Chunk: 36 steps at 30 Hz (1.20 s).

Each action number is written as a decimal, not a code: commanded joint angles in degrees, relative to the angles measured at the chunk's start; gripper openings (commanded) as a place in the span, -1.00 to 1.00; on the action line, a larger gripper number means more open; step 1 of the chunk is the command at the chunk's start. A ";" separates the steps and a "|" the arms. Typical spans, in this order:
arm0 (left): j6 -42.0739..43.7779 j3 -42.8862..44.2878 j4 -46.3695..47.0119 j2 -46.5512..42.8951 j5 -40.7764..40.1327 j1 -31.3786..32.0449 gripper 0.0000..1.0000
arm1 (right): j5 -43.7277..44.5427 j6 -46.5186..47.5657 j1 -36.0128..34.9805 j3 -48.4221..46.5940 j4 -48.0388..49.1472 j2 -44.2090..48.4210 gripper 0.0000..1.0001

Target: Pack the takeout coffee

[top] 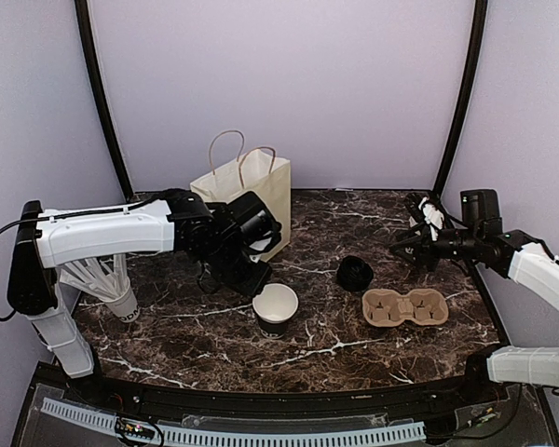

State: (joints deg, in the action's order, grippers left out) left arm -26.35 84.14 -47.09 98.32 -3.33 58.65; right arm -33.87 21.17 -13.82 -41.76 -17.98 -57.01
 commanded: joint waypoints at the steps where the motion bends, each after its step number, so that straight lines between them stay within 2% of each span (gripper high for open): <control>1: -0.65 -0.52 3.66 -0.74 1.66 -0.29 -1.00 | -0.77 0.72 0.28 0.50 1.28 -0.03 -0.19; 10: -0.26 -0.71 3.37 -0.27 2.48 -0.28 -0.74 | 0.09 1.15 0.28 0.72 1.33 -1.27 -0.16; 18: 0.53 -0.51 2.55 -1.76 1.38 -0.27 -0.66 | -0.15 1.62 0.27 0.43 0.78 -2.57 -0.16; 22: 3.45 0.45 3.19 -4.93 -0.83 -0.29 -0.40 | 1.63 2.69 -0.15 0.93 0.94 -3.49 -0.17; 24: 7.52 1.44 3.49 -6.23 -2.80 -0.29 -0.27 | 4.47 3.39 -0.76 -0.16 0.26 -5.92 -0.20; 26: 12.83 3.20 3.76 -6.68 -6.91 -0.40 -0.02 | 4.75 3.75 -1.14 -3.06 -1.95 -9.55 -0.21; 28: 18.61 3.45 6.31 -6.94 -11.23 -0.85 0.22 | 4.10 4.27 -1.85 -5.33 -4.26 -12.93 -0.21; 30: 24.33 0.66 12.92 -7.46 -12.08 -2.27 0.38 | 7.28 3.67 -3.78 -6.11 -3.23 -14.86 -0.17; 33: 29.64 -4.04 25.04 -8.00 -6.74 -5.02 0.48 | 11.35 6.14 -6.77 -7.29 -3.52 -16.75 -0.07; 35: 30.55 -8.28 31.95 -8.87 -4.55 -6.30 0.50 | 11.35 7.56 -8.13 -9.99 -6.59 -19.13 -0.02; 36: 31.27 -10.97 35.88 -9.80 -3.64 -6.72 0.52 | 10.15 8.05 -8.49 -11.39 -8.52 -21.00 0.08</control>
State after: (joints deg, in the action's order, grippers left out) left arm -2.57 80.34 -26.63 90.83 -10.11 54.02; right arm -25.28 26.15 -20.16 -47.79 -22.44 -74.46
